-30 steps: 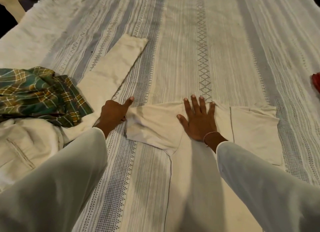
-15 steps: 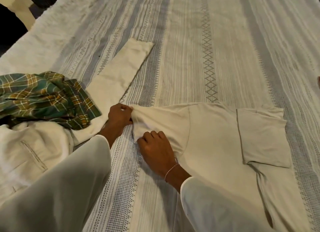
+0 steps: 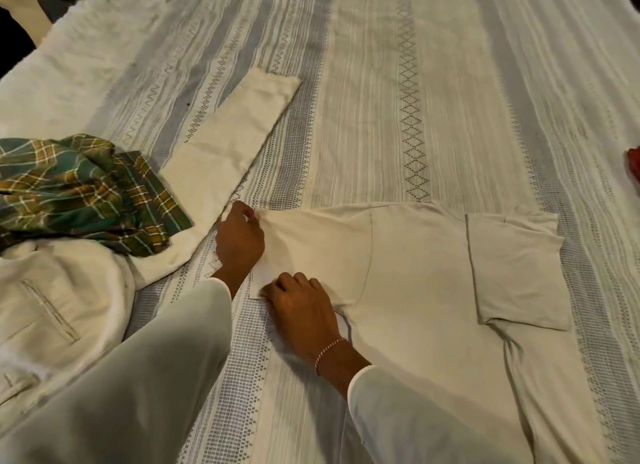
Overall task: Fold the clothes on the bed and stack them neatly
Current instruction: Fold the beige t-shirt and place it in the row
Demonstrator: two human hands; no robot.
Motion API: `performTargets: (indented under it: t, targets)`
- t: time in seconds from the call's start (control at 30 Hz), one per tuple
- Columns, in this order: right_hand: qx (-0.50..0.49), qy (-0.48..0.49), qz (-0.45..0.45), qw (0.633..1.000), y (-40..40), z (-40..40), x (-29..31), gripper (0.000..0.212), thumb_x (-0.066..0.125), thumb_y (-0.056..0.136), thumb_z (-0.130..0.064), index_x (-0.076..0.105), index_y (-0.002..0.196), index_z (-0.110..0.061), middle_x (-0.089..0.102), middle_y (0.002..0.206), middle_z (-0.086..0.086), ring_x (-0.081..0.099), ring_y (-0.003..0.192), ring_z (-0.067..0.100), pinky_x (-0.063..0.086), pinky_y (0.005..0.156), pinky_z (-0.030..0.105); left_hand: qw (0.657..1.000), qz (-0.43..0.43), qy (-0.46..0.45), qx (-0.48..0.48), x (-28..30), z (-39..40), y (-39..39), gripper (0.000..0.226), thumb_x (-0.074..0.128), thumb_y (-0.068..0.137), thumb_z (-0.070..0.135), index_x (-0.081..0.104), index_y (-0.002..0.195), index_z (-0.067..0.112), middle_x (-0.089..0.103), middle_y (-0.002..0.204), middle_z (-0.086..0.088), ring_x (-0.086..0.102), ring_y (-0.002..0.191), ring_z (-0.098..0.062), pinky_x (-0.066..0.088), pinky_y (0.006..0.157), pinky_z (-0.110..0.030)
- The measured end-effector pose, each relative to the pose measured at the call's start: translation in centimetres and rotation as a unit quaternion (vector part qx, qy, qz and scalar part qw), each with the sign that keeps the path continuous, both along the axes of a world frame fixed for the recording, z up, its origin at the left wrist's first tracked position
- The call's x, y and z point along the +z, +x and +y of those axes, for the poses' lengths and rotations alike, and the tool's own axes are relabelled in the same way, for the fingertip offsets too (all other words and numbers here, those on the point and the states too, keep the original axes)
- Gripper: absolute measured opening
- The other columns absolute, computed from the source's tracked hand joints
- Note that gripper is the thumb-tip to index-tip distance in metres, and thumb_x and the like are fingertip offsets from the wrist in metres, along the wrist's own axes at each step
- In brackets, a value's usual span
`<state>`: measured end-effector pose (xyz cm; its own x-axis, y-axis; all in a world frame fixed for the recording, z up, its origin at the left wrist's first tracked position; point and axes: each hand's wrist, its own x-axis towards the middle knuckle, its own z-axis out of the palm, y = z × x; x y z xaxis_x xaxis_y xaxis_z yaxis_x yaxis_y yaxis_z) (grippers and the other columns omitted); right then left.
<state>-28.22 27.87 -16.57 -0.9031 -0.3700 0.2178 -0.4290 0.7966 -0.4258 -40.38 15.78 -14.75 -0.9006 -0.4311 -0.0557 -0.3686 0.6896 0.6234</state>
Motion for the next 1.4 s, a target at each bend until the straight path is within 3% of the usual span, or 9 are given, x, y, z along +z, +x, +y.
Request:
performTargets:
  t: [0.13,0.27,0.43,0.57,0.8,1.03,1.2,1.3,1.4]
  targets:
    - [0.010,-0.141,-0.111,0.984,0.0,1.6,0.9,0.025,0.053,0.100,-0.029,0.070,0.115,-0.018,0.069,0.105,0.003,0.061,0.095,0.022,0.048,0.083,0.035,0.998,0.007,0.026,0.057,0.4,1.0,1.2,0.023,0.059,0.100,0.021,0.055,0.115,0.004,0.066,0.115,-0.023,0.060,0.111,-0.041,0.044,0.091,-0.042]
    - [-0.087,-0.213,-0.107,0.967,0.3,5.2,2.6,0.025,0.055,0.100,-0.031,0.072,0.108,-0.015,0.072,0.101,0.003,0.065,0.092,0.019,0.053,0.084,0.037,0.997,0.016,0.059,0.053,1.2,0.7,3.0,0.039,0.065,0.097,0.023,0.048,0.122,-0.002,0.066,0.114,-0.026,0.061,0.110,-0.041,0.043,0.092,-0.040]
    - [-0.124,-0.183,-0.128,0.967,4.1,10.6,3.0,0.015,0.063,0.096,-0.013,0.073,0.106,-0.010,0.073,0.102,0.006,0.069,0.092,0.023,0.056,0.086,0.044,0.999,-0.006,0.022,0.038,2.5,0.6,8.6,0.043,0.066,0.095,0.027,0.051,0.125,-0.001,0.068,0.116,-0.020,0.063,0.111,-0.037,0.047,0.095,-0.043]
    - [-0.119,-0.133,-0.174,0.969,9.3,13.1,3.6,0.018,0.061,0.096,-0.011,0.071,0.111,-0.010,0.070,0.106,0.009,0.066,0.098,0.028,0.053,0.090,0.044,0.998,-0.047,0.032,-0.041,3.1,2.5,15.9,0.023,0.068,0.092,0.029,0.065,0.095,0.007,0.071,0.091,-0.012,0.066,0.094,-0.033,0.043,0.078,-0.032]
    - [-0.076,-0.088,-0.236,0.965,18.4,13.4,3.2,0.025,0.059,0.094,-0.004,0.069,0.117,-0.008,0.064,0.111,0.014,0.061,0.104,0.032,0.046,0.092,0.035,0.950,-0.248,0.097,-0.164,4.2,6.7,27.3,0.035,0.073,0.086,0.038,0.074,0.072,0.006,0.073,0.064,-0.003,0.070,0.058,-0.018,0.060,0.065,-0.030]
    - [-0.038,-0.035,-0.313,0.948,29.6,10.8,3.2,0.022,0.060,0.094,-0.017,0.070,0.113,-0.013,0.065,0.111,0.013,0.060,0.103,0.030,0.047,0.090,0.035,0.888,-0.403,0.109,-0.193,5.3,7.3,38.4,0.026,0.081,0.084,0.019,0.065,0.078,-0.001,0.065,0.057,-0.011,0.061,0.042,-0.018,0.057,0.049,-0.031]
    - [-0.016,-0.031,-0.342,0.939,35.9,9.4,4.2,0.023,0.063,0.089,-0.023,0.068,0.111,-0.016,0.064,0.105,0.008,0.061,0.099,0.028,0.043,0.080,0.029,0.880,-0.425,0.133,-0.165,5.6,6.2,44.2,0.023,0.079,0.086,0.009,0.061,0.073,0.000,0.062,0.059,-0.012,0.059,0.043,-0.016,0.050,0.041,-0.025]
    - [-0.043,-0.072,-0.324,0.943,38.6,8.5,5.5,0.049,0.066,0.078,-0.050,0.059,0.114,-0.017,0.057,0.107,0.002,0.056,0.098,0.022,0.045,0.082,0.032,0.877,-0.425,0.151,-0.166,6.2,5.6,46.0,0.026,0.076,0.087,0.008,0.058,0.069,0.002,0.058,0.056,-0.011,0.055,0.037,-0.014,0.044,0.036,-0.022]
    - [-0.064,-0.002,-0.263,0.963,41.9,6.7,6.1,0.086,0.060,0.062,-0.085,0.049,0.119,-0.021,0.051,0.110,-0.005,0.050,0.095,0.017,0.047,0.083,0.032,0.866,-0.443,0.161,-0.167,6.5,5.0,47.4,0.018,0.073,0.090,0.010,0.063,0.080,-0.001,0.061,0.062,-0.014,0.059,0.043,-0.018,0.053,0.044,-0.026]
